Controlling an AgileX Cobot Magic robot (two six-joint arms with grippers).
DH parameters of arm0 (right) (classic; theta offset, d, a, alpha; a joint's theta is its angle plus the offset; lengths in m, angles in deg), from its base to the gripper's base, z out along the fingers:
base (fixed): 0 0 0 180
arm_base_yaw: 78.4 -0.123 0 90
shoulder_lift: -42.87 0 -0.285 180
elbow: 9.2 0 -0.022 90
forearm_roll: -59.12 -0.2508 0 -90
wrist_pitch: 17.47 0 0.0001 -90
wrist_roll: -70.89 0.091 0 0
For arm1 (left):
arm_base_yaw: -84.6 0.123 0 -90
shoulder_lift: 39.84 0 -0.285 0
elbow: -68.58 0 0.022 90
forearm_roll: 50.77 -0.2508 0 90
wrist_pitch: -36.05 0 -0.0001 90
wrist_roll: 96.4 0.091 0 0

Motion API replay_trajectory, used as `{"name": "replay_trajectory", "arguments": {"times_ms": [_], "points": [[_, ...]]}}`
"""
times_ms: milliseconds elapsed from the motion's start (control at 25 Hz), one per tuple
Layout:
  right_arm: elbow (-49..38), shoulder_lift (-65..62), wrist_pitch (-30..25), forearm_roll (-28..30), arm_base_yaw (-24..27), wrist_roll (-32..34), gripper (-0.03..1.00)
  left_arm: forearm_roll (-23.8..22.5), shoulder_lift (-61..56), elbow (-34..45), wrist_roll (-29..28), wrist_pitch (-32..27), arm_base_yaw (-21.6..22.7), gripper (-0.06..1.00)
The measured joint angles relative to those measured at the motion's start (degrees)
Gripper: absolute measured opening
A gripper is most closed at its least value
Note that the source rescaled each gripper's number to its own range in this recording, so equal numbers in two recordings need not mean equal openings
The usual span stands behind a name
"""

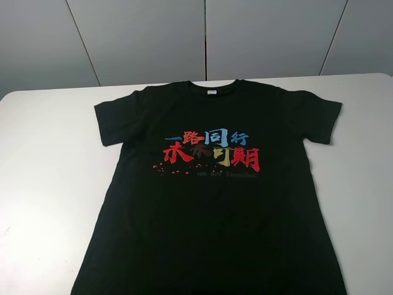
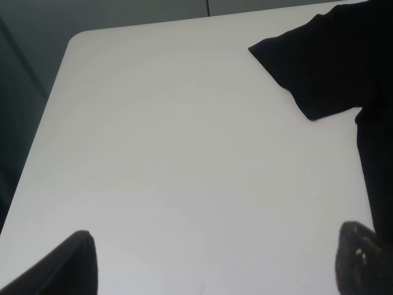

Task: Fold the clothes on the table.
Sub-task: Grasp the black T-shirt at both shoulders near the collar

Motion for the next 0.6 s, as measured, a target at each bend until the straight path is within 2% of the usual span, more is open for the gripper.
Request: {"name": "replay_trajectory", "arguments": {"times_ms": [600], "points": [[0.0, 0.0, 0.0, 0.0, 0.0, 0.0, 1.0, 0.0, 0.0, 0.0, 0.0, 0.0, 0.0, 1.0]]}}
